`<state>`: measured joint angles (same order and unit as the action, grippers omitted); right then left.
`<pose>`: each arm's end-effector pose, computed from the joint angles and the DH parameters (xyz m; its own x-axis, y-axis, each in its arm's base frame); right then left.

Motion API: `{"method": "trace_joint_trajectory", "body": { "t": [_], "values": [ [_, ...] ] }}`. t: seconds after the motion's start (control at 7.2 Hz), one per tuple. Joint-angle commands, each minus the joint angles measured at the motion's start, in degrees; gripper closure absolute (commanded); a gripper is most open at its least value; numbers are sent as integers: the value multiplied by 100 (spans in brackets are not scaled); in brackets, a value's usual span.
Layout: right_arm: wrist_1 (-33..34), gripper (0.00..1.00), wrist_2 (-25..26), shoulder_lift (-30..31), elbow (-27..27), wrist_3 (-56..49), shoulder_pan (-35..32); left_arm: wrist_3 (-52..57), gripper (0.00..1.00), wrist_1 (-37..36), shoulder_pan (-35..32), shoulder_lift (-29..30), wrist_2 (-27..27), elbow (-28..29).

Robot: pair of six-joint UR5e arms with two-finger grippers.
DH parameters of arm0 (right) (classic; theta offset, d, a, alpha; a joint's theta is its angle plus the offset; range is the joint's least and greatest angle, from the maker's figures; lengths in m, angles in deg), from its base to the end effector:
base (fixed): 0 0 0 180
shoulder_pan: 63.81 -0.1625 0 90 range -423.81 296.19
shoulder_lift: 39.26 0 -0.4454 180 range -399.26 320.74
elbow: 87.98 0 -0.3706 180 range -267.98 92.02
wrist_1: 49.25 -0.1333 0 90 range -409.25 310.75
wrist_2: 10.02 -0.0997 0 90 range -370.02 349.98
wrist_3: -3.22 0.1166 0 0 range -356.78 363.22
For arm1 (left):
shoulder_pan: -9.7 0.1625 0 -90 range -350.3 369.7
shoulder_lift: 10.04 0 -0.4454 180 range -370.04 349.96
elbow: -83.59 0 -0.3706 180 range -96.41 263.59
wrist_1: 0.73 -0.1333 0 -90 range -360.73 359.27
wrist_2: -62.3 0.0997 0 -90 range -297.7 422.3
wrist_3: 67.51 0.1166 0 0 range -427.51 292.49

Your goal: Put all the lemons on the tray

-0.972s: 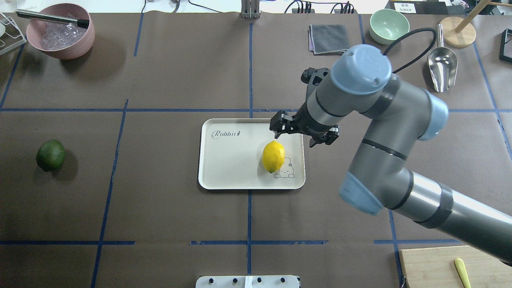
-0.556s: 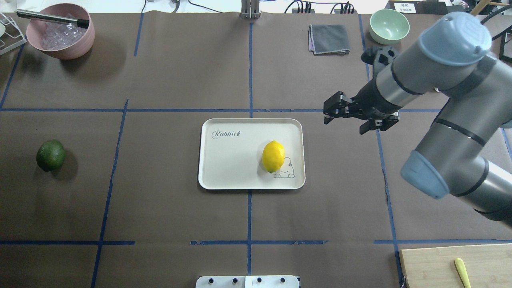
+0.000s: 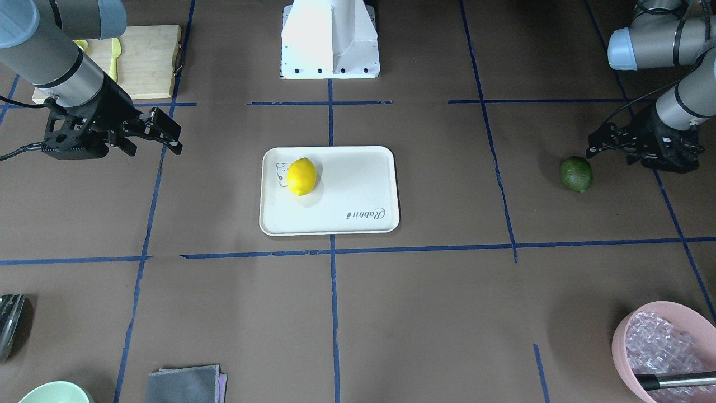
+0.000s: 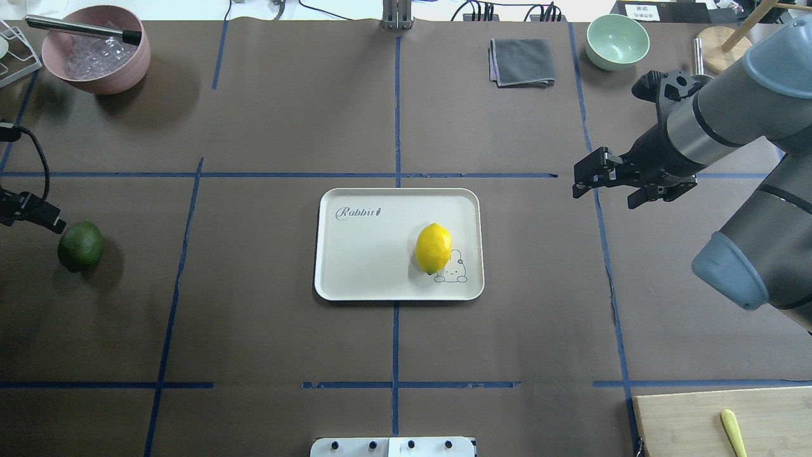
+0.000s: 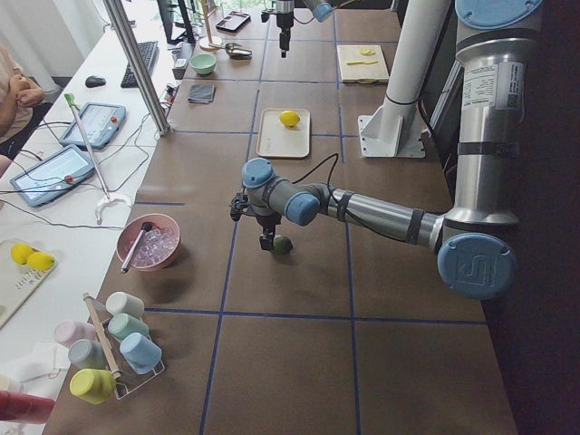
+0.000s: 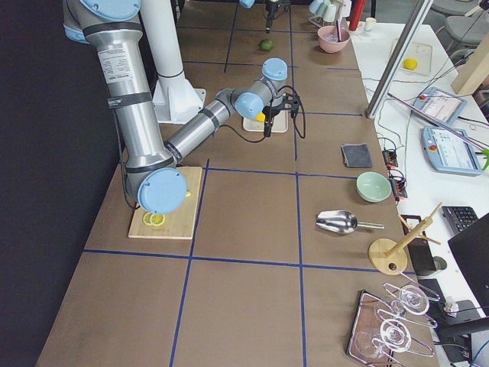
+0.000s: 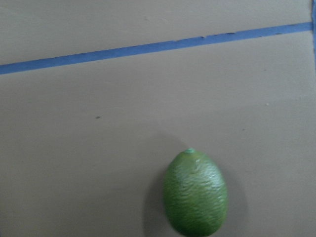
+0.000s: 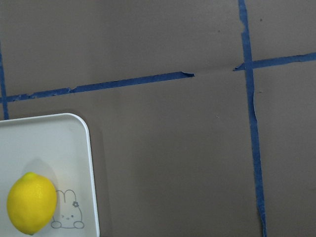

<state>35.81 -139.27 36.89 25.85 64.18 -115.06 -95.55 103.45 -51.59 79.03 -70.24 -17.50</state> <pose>-0.2881 -0.4541 0.3674 0.5657 0.1043 0.8180 -0.0700 0.9945 -0.0784 0.1846 -0.4505 0.5797 0.6580 0.1525 -0.7374 -0.1454 0.9866 0.0742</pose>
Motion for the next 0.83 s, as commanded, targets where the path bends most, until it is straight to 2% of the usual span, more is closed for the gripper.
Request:
{"method": "trace_joint_trajectory", "body": {
  "t": [0.0, 0.14, 0.42, 0.69],
  "values": [
    [-16, 0, 22, 49, -27, -145, 0, -201, 0, 94, 256, 57, 79, 168],
    [-25, 0, 31, 40, -54, -145, 18, -201, 0, 138, 301, 127, 70, 351],
    [-34, 0, 31, 40, -98, -154, 27, -472, 0, 698, 450, 198, 70, 712],
    [-43, 0, 31, 40, -98, -154, 27, -491, 0, 727, 503, 198, 70, 766]
  ]
}}
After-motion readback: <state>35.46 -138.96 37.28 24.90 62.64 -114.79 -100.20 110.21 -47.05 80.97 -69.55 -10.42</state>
